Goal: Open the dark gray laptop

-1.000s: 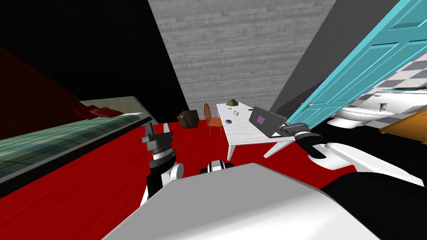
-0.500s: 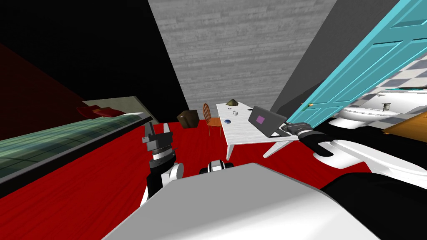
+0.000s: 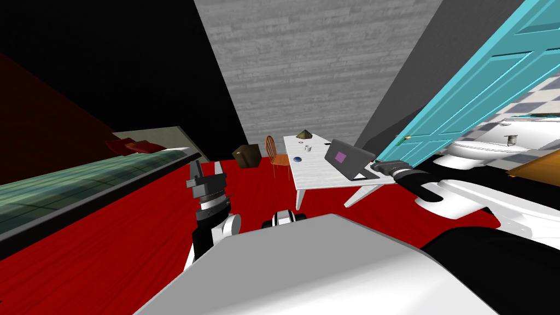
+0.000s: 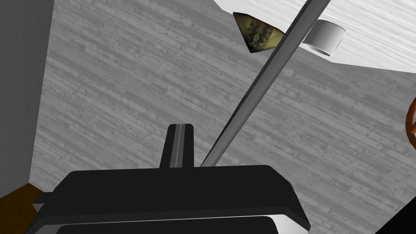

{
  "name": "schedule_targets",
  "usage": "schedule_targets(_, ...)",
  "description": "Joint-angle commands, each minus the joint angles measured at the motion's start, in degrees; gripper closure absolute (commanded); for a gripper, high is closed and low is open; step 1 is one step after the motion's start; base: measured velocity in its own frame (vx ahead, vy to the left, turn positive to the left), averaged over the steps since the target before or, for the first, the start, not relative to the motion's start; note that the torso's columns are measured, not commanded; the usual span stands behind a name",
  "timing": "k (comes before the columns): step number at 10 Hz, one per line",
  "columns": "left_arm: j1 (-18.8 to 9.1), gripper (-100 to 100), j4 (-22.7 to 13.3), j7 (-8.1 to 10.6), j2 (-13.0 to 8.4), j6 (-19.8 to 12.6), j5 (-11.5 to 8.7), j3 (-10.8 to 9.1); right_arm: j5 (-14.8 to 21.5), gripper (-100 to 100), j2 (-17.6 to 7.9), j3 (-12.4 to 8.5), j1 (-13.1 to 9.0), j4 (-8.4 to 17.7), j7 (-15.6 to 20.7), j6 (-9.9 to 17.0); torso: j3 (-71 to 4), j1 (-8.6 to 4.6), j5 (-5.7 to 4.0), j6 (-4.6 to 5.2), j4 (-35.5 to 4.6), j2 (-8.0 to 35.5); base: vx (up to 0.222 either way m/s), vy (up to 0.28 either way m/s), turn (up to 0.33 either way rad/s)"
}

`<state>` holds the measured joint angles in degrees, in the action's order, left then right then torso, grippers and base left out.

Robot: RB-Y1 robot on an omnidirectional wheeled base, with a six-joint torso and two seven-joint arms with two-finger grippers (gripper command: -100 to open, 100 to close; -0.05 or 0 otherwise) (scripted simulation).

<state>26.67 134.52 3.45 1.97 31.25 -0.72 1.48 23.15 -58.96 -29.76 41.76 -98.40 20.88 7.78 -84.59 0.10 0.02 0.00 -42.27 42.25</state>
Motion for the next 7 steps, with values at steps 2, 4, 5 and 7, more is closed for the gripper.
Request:
schedule_targets(2, 0.0, 0, 0.0, 0.00, 0.0, 0.0, 0.0, 0.00, 3.7, -100, 1.2, -0.2, -0.6, -1.6, 2.5, 1.4, 0.0, 0.05, -0.15, -0.26, 0.1, -0.1, -0.014, -0.002, 0.001)
schedule_targets(4, 0.0, 0, 0.0, 0.00, 0.0, 0.0, 0.0, 0.01, 6.1, -100, 2.0, -0.4, -1.1, -2.5, 4.2, 2.3, -0.1, 0.00, -0.06, -0.11, 0.1, -0.2, -0.013, 0.025, 0.048)
schedule_targets(5, 0.0, 0, 0.0, 0.00, 0.0, 0.0, 0.0, 0.00, 7.0, -100, 2.3, -0.4, -1.2, -2.9, 4.8, 2.7, -0.1, -0.05, -0.02, -0.03, 0.0, -0.1, -0.005, 0.018, 0.020)
schedule_targets(7, 0.0, 0, 0.0, 0.00, 0.0, 0.0, 0.0, 0.00, 9.4, -100, 3.1, -0.6, -1.7, -3.9, 6.4, 3.5, 0.0, -0.14, -0.04, 0.00, 0.0, 0.1, -0.008, 0.011, 0.017)
